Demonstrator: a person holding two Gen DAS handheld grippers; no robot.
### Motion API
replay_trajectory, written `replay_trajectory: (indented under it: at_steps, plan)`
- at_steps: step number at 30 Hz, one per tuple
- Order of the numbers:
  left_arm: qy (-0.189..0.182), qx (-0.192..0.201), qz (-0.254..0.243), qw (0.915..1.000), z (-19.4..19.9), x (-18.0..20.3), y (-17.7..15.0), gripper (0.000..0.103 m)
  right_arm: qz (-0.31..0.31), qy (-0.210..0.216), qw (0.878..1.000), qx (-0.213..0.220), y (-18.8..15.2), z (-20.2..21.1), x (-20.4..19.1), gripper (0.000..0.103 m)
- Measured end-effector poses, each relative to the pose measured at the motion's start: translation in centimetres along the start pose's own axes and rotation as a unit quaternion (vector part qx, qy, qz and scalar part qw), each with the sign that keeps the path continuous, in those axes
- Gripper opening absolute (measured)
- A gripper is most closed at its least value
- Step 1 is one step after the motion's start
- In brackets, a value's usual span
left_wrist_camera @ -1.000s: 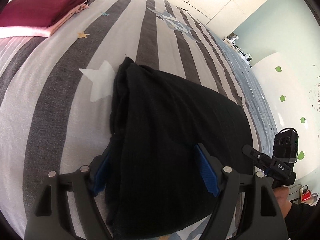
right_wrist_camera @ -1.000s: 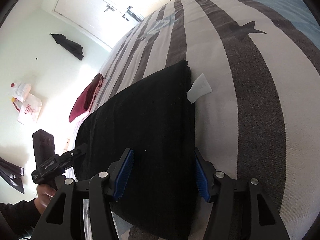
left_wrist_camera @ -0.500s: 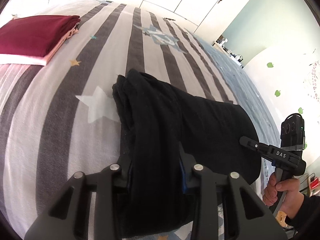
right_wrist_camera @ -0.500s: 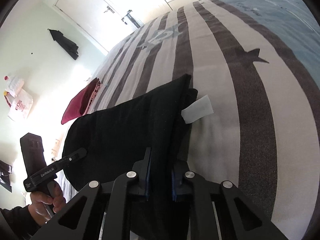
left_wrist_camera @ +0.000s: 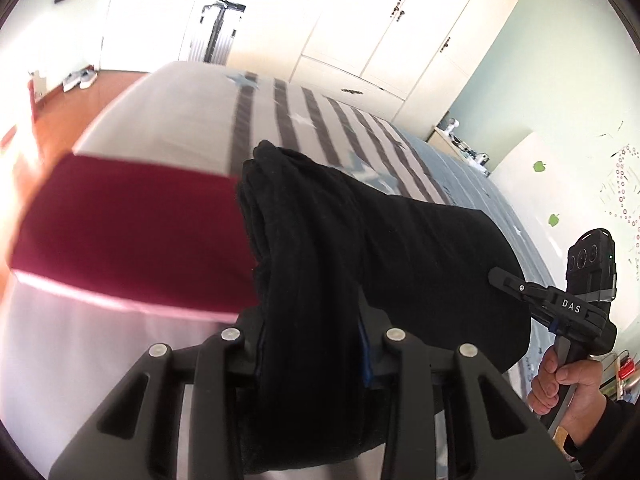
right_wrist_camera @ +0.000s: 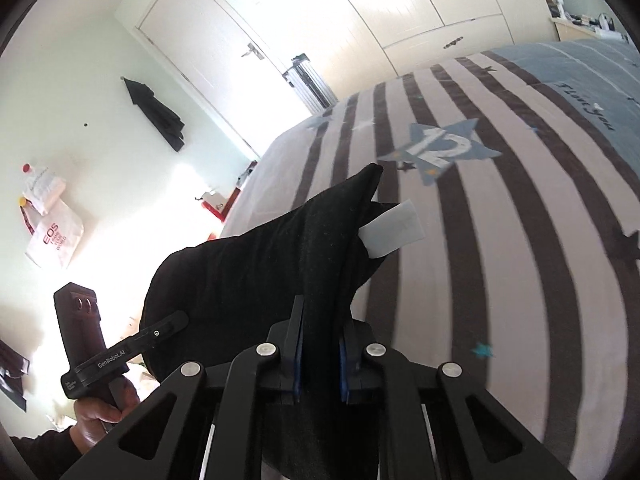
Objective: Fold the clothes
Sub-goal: 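Lift the folded black T-shirt with both grippers and carry it onto the maroon stack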
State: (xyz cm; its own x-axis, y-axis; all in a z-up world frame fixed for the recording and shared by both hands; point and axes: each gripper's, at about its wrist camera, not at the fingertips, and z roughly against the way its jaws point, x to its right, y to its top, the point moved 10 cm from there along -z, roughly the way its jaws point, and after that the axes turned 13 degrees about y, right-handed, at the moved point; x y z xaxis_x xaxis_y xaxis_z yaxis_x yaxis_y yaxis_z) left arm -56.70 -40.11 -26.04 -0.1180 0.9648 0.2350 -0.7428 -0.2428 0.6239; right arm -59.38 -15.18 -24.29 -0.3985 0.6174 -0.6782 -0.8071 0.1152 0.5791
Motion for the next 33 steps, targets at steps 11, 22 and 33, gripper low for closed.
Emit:
replay_trajectory:
  at_steps: [11,22,33]
  plan:
    - [0.056,-0.018,0.0,0.9983,-5.0,-16.0,8.1,0.03,-0.024,0.041,0.999,-0.013,3.9,-20.9,-7.0,0.011]
    - [0.054,-0.046,0.023,0.9973,-7.0,-21.0,5.2,0.03,-0.024,0.021,0.998,-0.062,1.4,-26.6,-4.9,0.011]
    - [0.054,-0.043,0.023,0.9973,-6.3,-21.7,4.2,0.03,-0.037,0.013,0.995,-0.094,-0.6,-27.8,-3.4,0.011]
